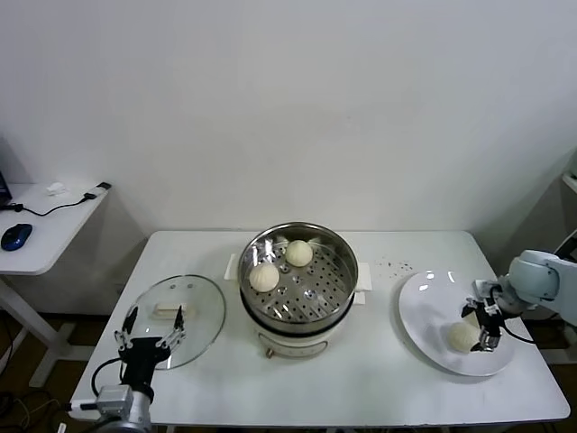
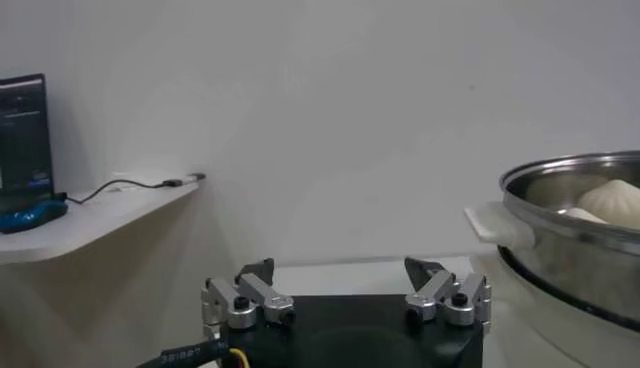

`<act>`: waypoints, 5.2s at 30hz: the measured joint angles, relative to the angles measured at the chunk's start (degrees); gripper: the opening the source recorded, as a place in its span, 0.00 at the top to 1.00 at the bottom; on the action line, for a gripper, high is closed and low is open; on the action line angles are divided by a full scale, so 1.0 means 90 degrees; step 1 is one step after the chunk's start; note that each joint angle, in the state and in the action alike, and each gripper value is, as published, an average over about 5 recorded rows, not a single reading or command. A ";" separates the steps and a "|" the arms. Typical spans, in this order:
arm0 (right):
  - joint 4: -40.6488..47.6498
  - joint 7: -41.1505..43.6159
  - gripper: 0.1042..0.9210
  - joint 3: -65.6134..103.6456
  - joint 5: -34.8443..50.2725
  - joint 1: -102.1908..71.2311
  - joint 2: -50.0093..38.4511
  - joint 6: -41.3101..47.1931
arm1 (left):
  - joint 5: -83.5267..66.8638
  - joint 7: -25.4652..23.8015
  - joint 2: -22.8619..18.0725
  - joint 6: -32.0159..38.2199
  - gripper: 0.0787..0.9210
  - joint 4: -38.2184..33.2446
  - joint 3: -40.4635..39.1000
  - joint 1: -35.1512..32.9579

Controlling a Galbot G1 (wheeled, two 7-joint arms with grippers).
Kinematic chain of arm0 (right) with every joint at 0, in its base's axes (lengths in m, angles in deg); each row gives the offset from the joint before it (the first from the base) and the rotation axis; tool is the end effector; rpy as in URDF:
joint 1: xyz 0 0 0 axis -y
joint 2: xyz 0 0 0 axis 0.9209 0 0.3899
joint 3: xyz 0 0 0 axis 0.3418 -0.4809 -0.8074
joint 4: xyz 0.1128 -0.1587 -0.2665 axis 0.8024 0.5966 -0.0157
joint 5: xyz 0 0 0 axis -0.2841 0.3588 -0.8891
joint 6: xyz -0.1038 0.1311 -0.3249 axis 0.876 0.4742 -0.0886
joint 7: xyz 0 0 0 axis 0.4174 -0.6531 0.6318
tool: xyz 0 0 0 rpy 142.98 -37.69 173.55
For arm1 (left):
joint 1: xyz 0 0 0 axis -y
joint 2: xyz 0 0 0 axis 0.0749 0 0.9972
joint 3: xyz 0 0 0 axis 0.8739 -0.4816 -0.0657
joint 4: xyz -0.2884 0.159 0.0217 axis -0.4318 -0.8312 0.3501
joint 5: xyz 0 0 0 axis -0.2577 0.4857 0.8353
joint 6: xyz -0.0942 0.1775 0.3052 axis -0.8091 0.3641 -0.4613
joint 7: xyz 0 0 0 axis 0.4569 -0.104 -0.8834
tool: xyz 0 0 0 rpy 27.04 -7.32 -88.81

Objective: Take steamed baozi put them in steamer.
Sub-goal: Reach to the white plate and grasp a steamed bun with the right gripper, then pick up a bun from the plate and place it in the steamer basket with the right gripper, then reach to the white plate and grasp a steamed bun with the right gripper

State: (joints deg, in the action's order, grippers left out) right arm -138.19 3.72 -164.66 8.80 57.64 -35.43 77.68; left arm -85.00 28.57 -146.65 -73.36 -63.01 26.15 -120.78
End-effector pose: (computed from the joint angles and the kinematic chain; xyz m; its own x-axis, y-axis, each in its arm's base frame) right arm 0.4339 -0.2470 -0.2372 -0.0815 -0.0391 0.9959 -0.9900 0.1185 -0.0763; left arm 0.1752 0.0520 -0.2846 -0.9746 -0.1325 0.1805 -0.1114 0.9862 0.1223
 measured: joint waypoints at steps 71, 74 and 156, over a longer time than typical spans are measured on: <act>-0.1798 0.0104 0.27 -0.1018 -0.1021 0.3070 0.4964 -0.2917 | 0.0047 0.0029 -0.0067 -0.0018 0.12 -0.0314 0.0092 -0.0126; -0.1746 0.0062 0.27 -0.1021 -0.1140 0.2944 0.5014 -0.2950 | 0.0052 0.0031 -0.0075 -0.0016 0.12 -0.0298 0.0089 -0.0119; 0.2185 0.1044 0.12 0.1450 -0.0938 -0.0454 0.0290 -0.2091 | 0.0196 0.0015 -0.0150 -0.0133 0.12 -0.0215 0.0157 0.0046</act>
State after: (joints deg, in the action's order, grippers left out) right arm -118.53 13.12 -151.61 0.36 53.55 -32.83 58.86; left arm -83.23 28.71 -148.00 -74.55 -64.94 27.56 -120.36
